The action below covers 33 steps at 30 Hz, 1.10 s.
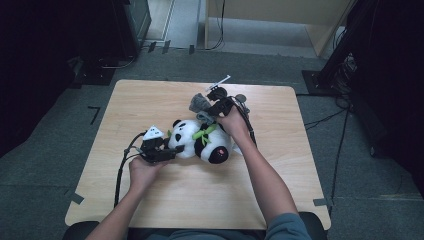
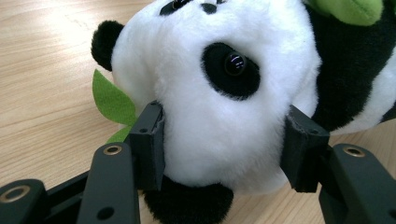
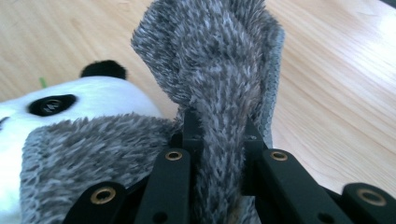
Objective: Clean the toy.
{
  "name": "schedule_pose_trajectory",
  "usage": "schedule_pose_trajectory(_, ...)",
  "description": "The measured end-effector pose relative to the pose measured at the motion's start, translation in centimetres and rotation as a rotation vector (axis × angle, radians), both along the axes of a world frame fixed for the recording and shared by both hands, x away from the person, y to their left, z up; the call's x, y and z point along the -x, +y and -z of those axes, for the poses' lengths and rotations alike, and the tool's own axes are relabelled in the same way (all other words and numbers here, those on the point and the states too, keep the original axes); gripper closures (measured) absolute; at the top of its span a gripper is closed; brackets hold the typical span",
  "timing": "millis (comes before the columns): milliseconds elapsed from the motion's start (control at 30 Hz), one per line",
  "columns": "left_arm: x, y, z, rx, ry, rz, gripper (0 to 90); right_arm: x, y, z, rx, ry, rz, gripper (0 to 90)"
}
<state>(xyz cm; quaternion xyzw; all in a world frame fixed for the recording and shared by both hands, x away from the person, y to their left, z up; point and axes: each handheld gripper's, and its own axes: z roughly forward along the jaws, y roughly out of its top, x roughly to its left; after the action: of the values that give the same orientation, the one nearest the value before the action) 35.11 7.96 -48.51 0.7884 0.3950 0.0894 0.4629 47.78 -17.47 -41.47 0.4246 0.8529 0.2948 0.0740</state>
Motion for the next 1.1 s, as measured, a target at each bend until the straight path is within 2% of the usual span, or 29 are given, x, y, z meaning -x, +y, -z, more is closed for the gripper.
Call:
schedule_pose_trajectory(267, -0.1, 0.1, 0.0, 0.01, 0.002, 0.001, 42.4, 0.0, -2.9, -0.1, -0.009, -0.013, 0.048, 80.3)
schedule_pose_trajectory(300, -0.1, 0.0, 0.0, 0.008, 0.0, 0.003, 42.4, 0.2, -3.9, 0.0, -0.044, -0.011, 0.059, 80.3)
schedule_pose_trajectory(367, -0.1, 0.0, 0.0, 0.003, -0.003, 0.005, 42.4, 0.2, -4.4, 0.0, -0.05, -0.013, 0.064, 80.3)
schedule_pose_trajectory(433, -0.1, 0.0, 0.0, 0.003, -0.006, 0.007, 42.3, 0.2, -4.8, 0.0, -0.027, -0.032, 0.069, 80.3)
schedule_pose_trajectory(567, 0.0, 0.1, 0.0, -0.002, -0.013, 0.013, 42.2, -0.1, -5.5, 0.2, -0.026, -0.045, 0.086, 80.2)
schedule_pose_trajectory(733, 0.1, 0.1, 0.1, -0.003, -0.021, 0.012, 42.0, -0.4, -7.1, 0.2, -0.059, -0.061, 0.138, 80.1)
schedule_pose_trajectory(767, 0.2, 0.1, 0.1, -0.002, -0.021, 0.01, 41.9, -0.3, -7.7, -0.4, -0.087, -0.075, 0.144, 80.1)
schedule_pose_trajectory(867, 0.2, 0.1, 0.0, -0.004, -0.018, 0.008, 41.6, 0.1, -7.9, -1.3, -0.12, -0.103, 0.139, 80.0)
schedule_pose_trajectory(933, 0.2, 0.0, 0.0, -0.005, -0.014, 0.003, 41.1, 1.0, -7.9, -2.8, -0.167, -0.139, 0.113, 80.0)
schedule_pose_trajectory(1000, 0.2, 0.0, 0.0, -0.003, -0.013, 0.003, 41.1, 1.3, -7.8, -3.1, -0.169, -0.152, 0.1, 80.0)
schedule_pose_trajectory(1033, 0.0, 0.1, 0.0, 0.004, -0.005, 0.005, 40.9, 2.5, -7.2, -4.2, -0.173, -0.18, 0.066, 80.0)
schedule_pose_trajectory(1100, 0.0, 0.1, -0.1, 0.002, -0.001, 0.007, 40.4, 3.3, -6.7, -4.9, -0.181, -0.184, 0.032, 79.9)
